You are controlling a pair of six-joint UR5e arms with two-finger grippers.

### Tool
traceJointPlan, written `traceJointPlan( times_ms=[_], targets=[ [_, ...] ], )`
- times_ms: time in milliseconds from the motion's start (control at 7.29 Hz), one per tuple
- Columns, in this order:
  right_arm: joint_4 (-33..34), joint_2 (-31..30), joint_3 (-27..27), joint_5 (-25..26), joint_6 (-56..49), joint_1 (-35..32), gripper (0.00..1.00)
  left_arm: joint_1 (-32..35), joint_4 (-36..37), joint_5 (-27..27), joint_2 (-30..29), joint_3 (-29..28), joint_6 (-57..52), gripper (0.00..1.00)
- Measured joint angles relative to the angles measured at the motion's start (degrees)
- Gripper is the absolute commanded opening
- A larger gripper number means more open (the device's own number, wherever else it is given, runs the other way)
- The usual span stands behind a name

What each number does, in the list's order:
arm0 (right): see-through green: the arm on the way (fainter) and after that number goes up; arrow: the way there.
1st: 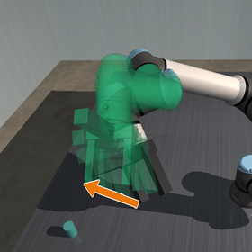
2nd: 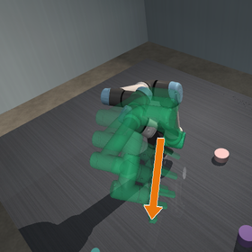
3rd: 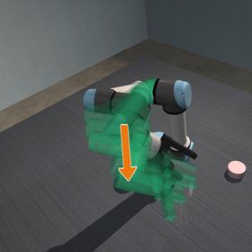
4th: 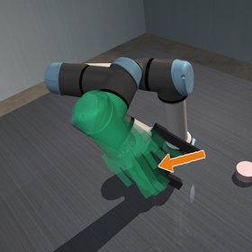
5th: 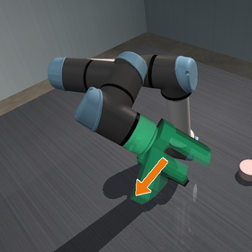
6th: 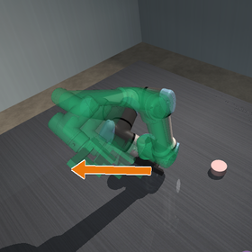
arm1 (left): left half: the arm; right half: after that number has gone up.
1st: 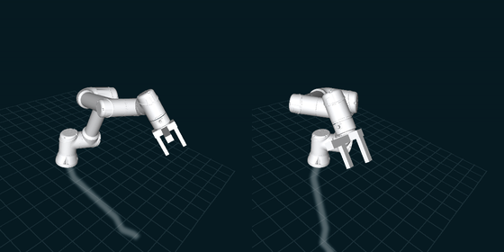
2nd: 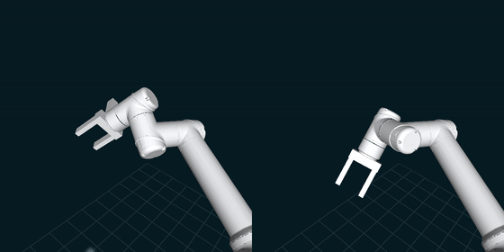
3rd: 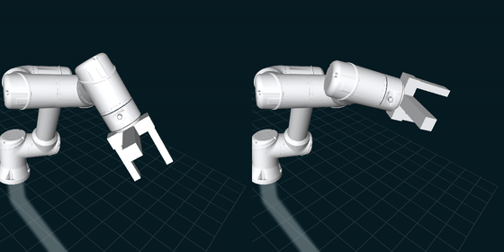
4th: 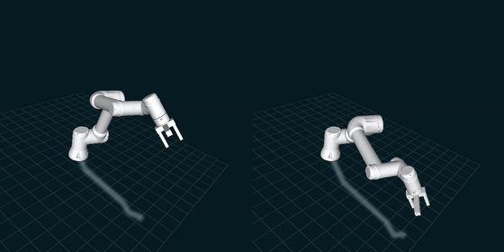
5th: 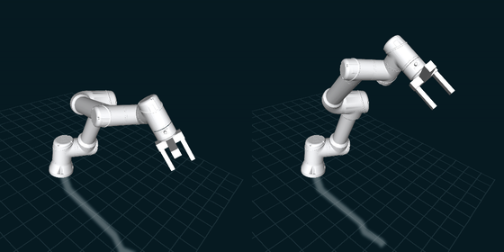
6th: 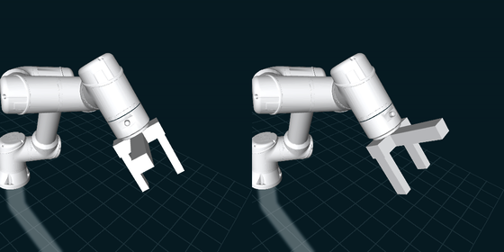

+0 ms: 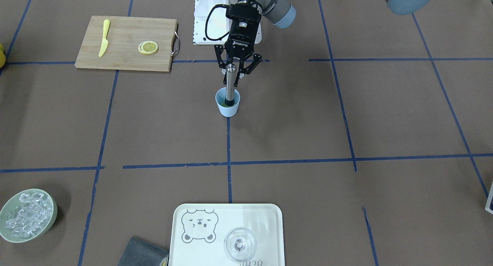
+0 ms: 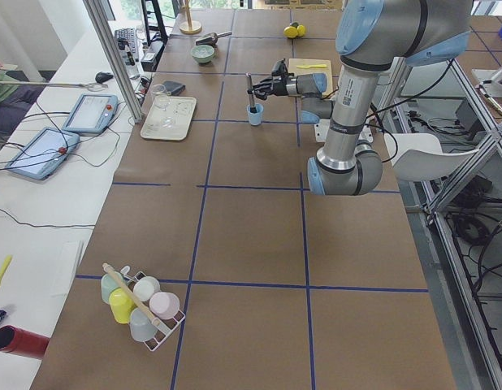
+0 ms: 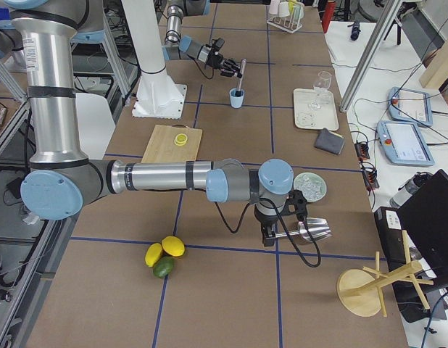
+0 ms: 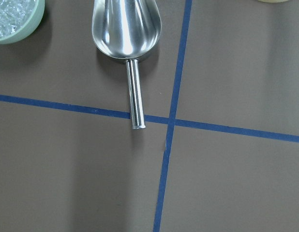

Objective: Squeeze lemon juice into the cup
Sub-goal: 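Press the steel cylinder down into the cup onto the lemon slice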

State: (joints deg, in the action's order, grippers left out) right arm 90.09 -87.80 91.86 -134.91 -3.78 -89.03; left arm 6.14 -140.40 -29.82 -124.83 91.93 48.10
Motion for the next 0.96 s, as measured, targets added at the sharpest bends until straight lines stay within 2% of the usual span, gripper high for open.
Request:
traceJointPlan(
  times_ms=[961],
  targets=[
    [0.00,0.51,0.19,0.00,0.11,0.00,1.00,-0.25,-0.66,-2.35,-0.08,-1.71,0.03,0.00]
  ],
)
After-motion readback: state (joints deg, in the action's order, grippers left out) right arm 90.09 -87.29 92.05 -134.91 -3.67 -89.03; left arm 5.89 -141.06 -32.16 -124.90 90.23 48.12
